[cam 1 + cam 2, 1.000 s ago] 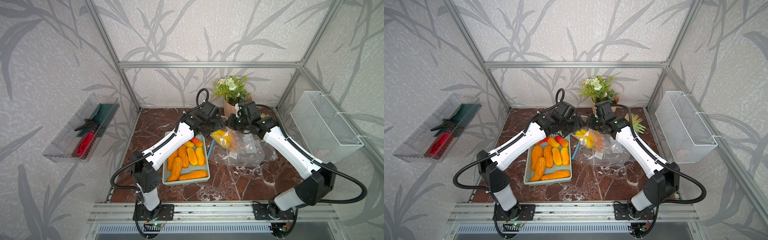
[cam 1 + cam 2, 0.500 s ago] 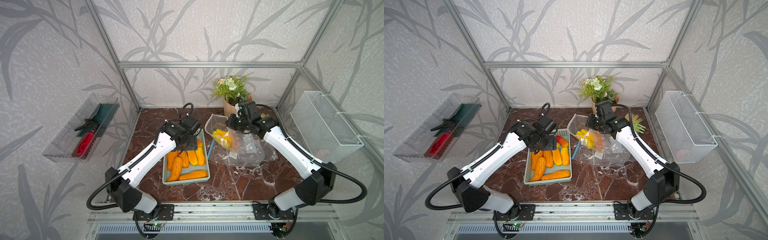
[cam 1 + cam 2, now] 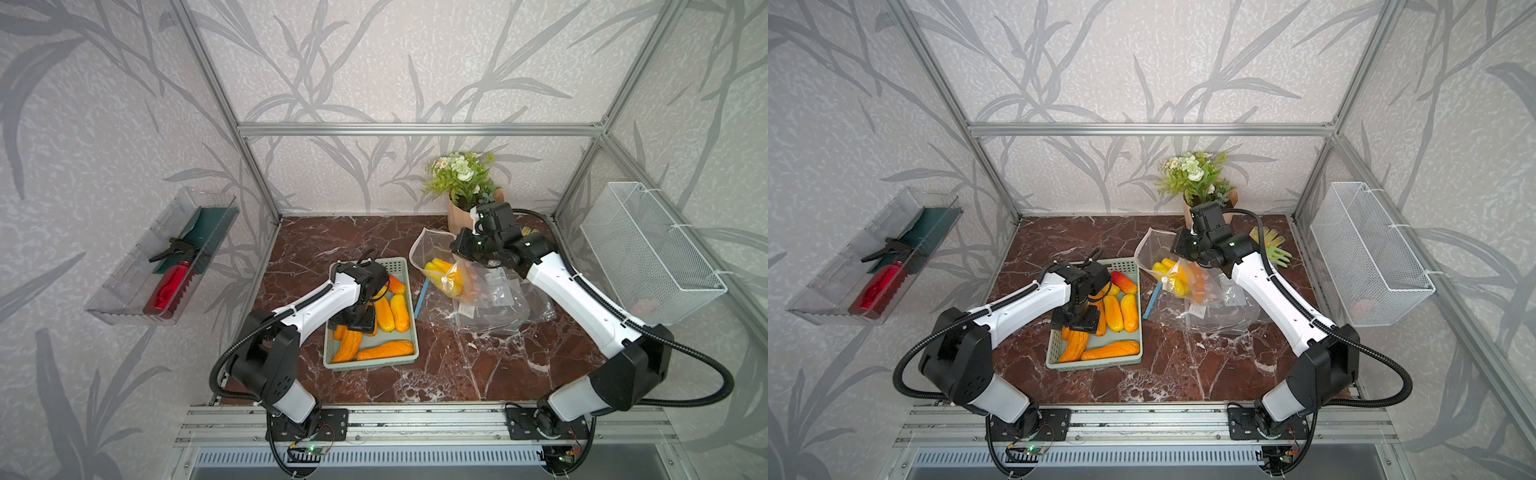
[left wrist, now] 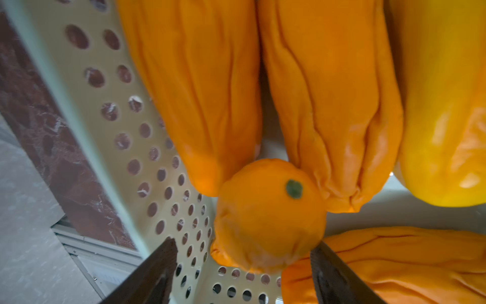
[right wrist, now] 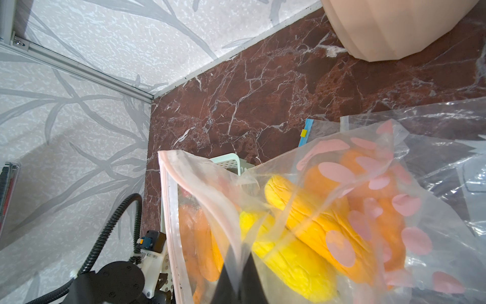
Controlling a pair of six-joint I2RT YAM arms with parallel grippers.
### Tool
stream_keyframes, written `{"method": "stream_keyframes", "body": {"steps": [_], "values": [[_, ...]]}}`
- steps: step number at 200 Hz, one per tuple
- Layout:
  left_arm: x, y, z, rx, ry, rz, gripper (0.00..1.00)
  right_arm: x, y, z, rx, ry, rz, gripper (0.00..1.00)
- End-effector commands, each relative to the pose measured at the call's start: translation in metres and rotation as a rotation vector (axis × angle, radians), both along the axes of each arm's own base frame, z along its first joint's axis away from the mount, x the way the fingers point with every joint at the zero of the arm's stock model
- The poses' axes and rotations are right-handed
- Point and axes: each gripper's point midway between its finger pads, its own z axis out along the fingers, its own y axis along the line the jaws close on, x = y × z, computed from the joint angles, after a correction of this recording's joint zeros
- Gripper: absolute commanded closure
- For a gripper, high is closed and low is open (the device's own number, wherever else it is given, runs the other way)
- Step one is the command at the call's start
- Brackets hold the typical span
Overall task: Place the mango in a zip-top bag and seal the zipper
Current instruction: Pick up the mango from the basket, then place the mango in the zipper food storage bag.
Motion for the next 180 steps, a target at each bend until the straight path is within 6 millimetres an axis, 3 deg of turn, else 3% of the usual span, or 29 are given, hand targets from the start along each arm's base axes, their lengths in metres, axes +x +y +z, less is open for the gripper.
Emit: {"method": "stream_keyframes", "body": {"steps": [1, 41, 75, 92, 109, 161, 180], "values": [[0.004, -0.012, -0.014, -0.051, 0.014, -0.028, 0.27, -0.002, -0.002, 0.008, 0.011, -0.018, 0.003, 1.0], [0.004, -0.012, -0.015, -0.056, 0.005, -0.018, 0.41, 0.0, -0.002, 0.009, 0.01, -0.02, 0.003, 1.0], [0.013, -0.007, 0.025, -0.04, -0.08, -0.002, 0.54, 0.001, -0.002, 0.009, 0.006, -0.02, 0.002, 1.0], [0.024, -0.01, 0.065, -0.07, -0.159, 0.031, 0.56, 0.001, -0.001, 0.009, 0.007, -0.018, 0.003, 1.0], [0.042, -0.03, 0.114, -0.195, -0.273, 0.076, 0.58, 0.001, -0.001, 0.008, 0.006, -0.016, 0.006, 1.0], [0.139, -0.127, 0.269, -0.842, -0.716, 0.263, 0.66, 0.0, 0.002, 0.007, 0.016, -0.014, 0.014, 1.0], [0.165, -0.154, 0.306, -1.006, -0.807, 0.301, 0.68, 0.001, 0.002, 0.01, 0.021, -0.019, 0.012, 1.0]]}}
